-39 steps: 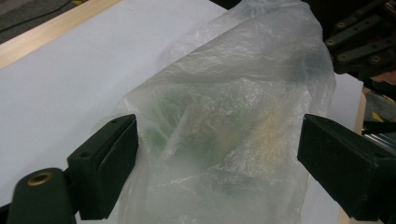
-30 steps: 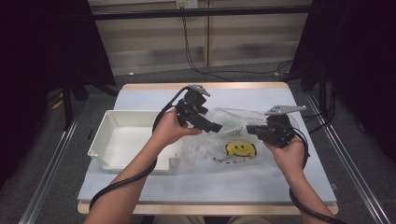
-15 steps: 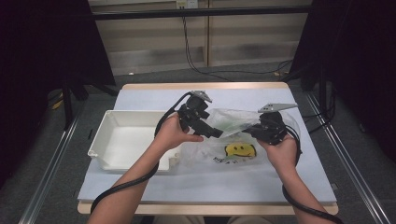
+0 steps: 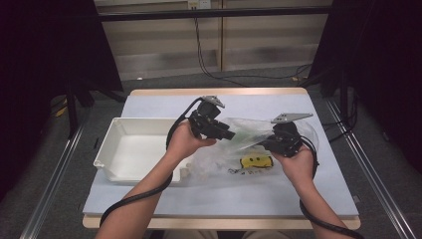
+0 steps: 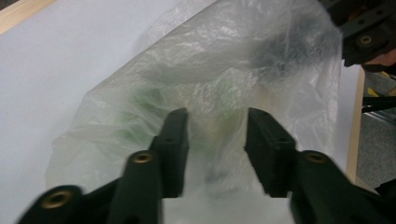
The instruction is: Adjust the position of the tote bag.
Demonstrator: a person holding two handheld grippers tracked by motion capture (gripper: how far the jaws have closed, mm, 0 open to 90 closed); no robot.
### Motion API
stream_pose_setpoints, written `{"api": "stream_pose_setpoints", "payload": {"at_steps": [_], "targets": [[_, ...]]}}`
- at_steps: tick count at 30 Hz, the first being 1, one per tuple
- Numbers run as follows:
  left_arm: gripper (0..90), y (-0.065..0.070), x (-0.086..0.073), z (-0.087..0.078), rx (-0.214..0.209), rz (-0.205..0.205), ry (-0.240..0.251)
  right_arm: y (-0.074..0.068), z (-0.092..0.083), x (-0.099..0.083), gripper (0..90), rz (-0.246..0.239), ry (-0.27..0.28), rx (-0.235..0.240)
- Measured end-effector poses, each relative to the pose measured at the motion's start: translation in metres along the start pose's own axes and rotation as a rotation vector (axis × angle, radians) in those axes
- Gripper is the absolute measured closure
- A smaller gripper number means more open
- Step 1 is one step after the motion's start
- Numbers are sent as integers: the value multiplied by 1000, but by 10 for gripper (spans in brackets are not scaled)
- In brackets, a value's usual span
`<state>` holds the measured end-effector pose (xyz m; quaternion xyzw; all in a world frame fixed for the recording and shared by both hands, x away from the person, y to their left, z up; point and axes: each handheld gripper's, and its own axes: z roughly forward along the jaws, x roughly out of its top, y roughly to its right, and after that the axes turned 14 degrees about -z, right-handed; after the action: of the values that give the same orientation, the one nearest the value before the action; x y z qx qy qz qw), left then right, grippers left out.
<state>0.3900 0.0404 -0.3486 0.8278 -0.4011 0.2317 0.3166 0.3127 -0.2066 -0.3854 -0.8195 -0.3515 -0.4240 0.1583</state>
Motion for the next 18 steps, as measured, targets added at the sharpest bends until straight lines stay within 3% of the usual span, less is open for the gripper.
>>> {"api": "stream_pose_setpoints", "payload": {"at_steps": [3,4,5,8,13,15,18], "targets": [[740,0,0,-1,-3,-9,2,-2,-1,-2,811,-6,-7,-2],[740,0,-1,-1,1,-9,8,-3,-1,-3,788,-7,-8,0],[809,-1,-1,-2,-2,-23,8,-4,-3,-7,739,-10,-7,6],[900,-3,0,-3,-9,-31,25,-8,-6,-10,666,-22,-8,6],[900,-2,0,-1,8,-40,16,-13,-9,-15,531,-42,-22,8],[900,-1,1,-2,15,-38,-2,-14,-10,-15,518,-47,-26,7],[900,-1,0,-2,3,-46,17,-16,-14,-18,446,-48,-26,17]]}}
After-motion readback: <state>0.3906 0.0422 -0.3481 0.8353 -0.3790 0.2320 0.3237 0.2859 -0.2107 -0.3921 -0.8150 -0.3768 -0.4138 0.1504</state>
